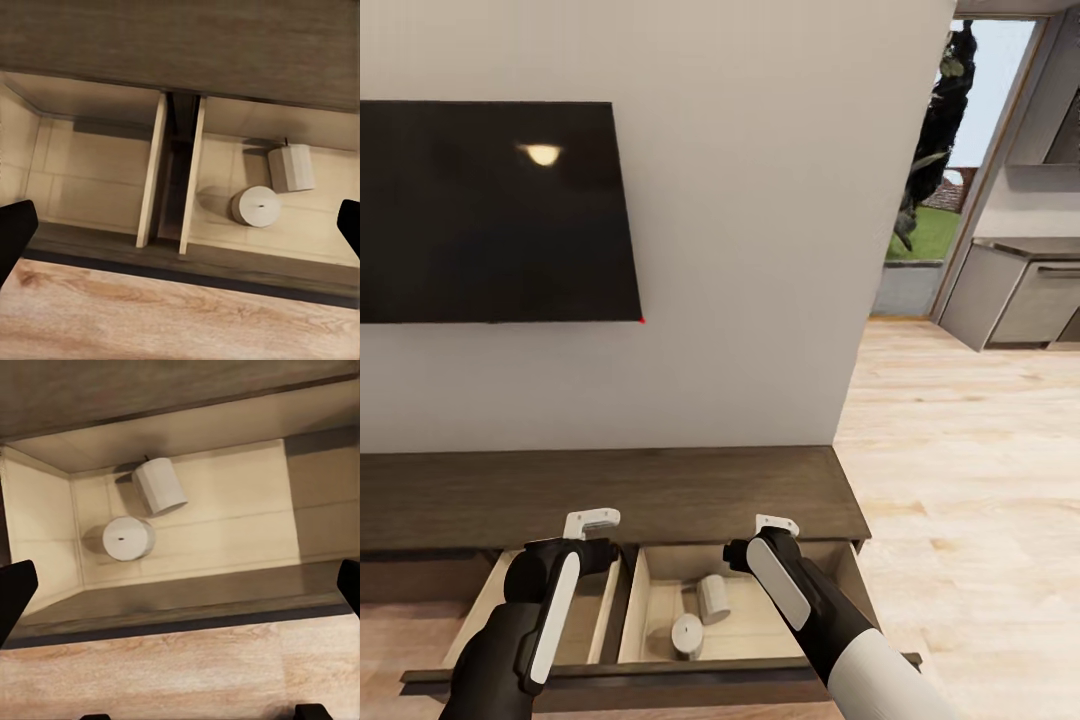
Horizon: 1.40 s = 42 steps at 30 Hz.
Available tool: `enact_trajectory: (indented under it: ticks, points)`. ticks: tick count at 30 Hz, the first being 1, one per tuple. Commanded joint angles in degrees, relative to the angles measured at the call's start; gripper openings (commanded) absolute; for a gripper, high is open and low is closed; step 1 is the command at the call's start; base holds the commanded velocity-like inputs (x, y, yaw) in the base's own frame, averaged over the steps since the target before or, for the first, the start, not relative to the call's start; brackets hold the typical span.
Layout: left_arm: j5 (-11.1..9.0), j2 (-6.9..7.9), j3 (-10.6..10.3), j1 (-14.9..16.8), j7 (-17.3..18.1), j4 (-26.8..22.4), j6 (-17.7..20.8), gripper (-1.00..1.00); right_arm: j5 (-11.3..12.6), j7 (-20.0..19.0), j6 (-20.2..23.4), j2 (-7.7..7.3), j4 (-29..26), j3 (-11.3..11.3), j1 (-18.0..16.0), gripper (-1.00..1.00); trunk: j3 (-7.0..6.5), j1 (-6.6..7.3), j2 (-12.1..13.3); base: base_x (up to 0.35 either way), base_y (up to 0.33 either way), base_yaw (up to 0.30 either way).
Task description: Place each of the two pumpkins and all three candles from the living room inside a cabinet in the living room (use any cabinet), then make sure every cabinet is closed, and position the cauldron so it is next to a table in the living room.
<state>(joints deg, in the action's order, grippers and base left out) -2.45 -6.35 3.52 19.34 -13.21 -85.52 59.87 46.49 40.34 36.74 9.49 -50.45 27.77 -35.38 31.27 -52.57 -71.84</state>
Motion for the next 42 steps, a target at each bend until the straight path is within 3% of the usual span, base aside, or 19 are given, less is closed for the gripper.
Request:
enact_trajectory:
  ticks: [1,23,42]
  points:
    - [0.0,0.00,0.0,0.0,0.0,0.0,0.0,1.00,0.0,0.0,0.0,0.00,0.0,0.0,0.0,1.00,-0.10,0.00,0.0,0.000,0.000,0.000]
    - [0.4,0.02,0.0,0.0,0.0,0.0,0.0,1.00,-0.2,0.1,-0.4,-0.11,-0.3,0.1,0.5,1.00,-0.51,0.00,0.0,0.000,0.000,-0.004]
    - [0.3,0.11,0.3,0.0,-0.1,0.0,0.0,1.00,-0.2,-0.1,-0.1,-0.09,-0.3,0.0,0.5,1.00,-0.51,0.00,0.0,0.000,0.000,-0.262]
